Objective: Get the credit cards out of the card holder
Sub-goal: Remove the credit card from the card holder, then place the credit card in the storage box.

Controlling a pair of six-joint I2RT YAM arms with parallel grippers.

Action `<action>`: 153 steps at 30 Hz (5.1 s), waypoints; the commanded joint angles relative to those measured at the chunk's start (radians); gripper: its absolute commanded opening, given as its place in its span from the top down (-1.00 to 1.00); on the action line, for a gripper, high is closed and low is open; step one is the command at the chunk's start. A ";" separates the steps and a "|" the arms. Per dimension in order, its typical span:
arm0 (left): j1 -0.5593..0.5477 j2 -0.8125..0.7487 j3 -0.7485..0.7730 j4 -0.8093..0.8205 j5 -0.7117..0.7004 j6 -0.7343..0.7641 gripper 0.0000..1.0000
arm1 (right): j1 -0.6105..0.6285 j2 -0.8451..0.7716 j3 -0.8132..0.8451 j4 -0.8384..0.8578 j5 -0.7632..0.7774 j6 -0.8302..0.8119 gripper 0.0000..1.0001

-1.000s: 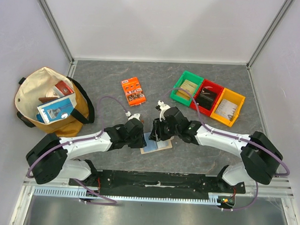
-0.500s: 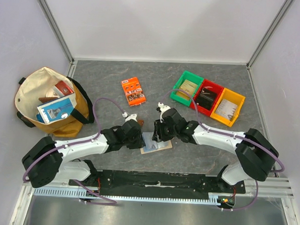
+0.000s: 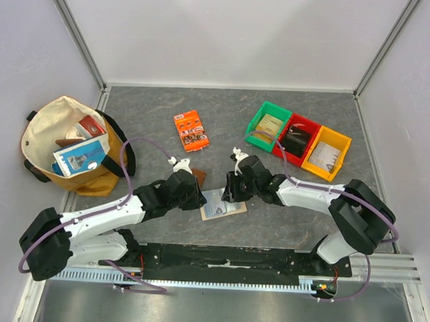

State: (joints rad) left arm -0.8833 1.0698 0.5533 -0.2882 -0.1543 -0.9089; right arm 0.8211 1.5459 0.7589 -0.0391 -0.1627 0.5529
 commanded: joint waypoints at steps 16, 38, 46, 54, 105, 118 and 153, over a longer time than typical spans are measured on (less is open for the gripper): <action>0.017 0.246 -0.041 0.210 0.048 -0.079 0.73 | -0.117 0.075 -0.210 0.458 -0.284 0.165 0.28; 0.027 0.256 -0.073 0.205 0.055 -0.105 0.91 | -0.229 0.106 -0.299 0.633 -0.468 0.179 1.00; 0.029 0.225 -0.072 0.189 0.047 -0.096 0.91 | -0.247 -0.010 -0.211 0.268 -0.354 0.013 1.00; 0.041 0.058 -0.044 0.158 0.029 0.060 0.26 | -0.250 -0.223 -0.087 -0.074 -0.233 -0.149 1.00; 0.086 0.095 0.534 -0.088 0.903 1.200 0.96 | -0.154 -0.455 0.369 -0.627 -0.574 -0.820 0.98; 0.259 0.002 0.416 0.260 0.973 0.920 0.96 | -0.302 -0.552 0.232 -0.328 -0.547 -0.633 -0.36; 0.351 0.006 0.322 0.479 0.695 0.541 -0.56 | -0.418 -0.572 0.005 0.151 -0.543 -0.157 1.00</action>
State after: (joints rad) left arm -0.5552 1.1137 0.8005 0.3477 0.7307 -0.4412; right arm 0.4324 0.9955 0.6930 0.2924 -0.8093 0.4622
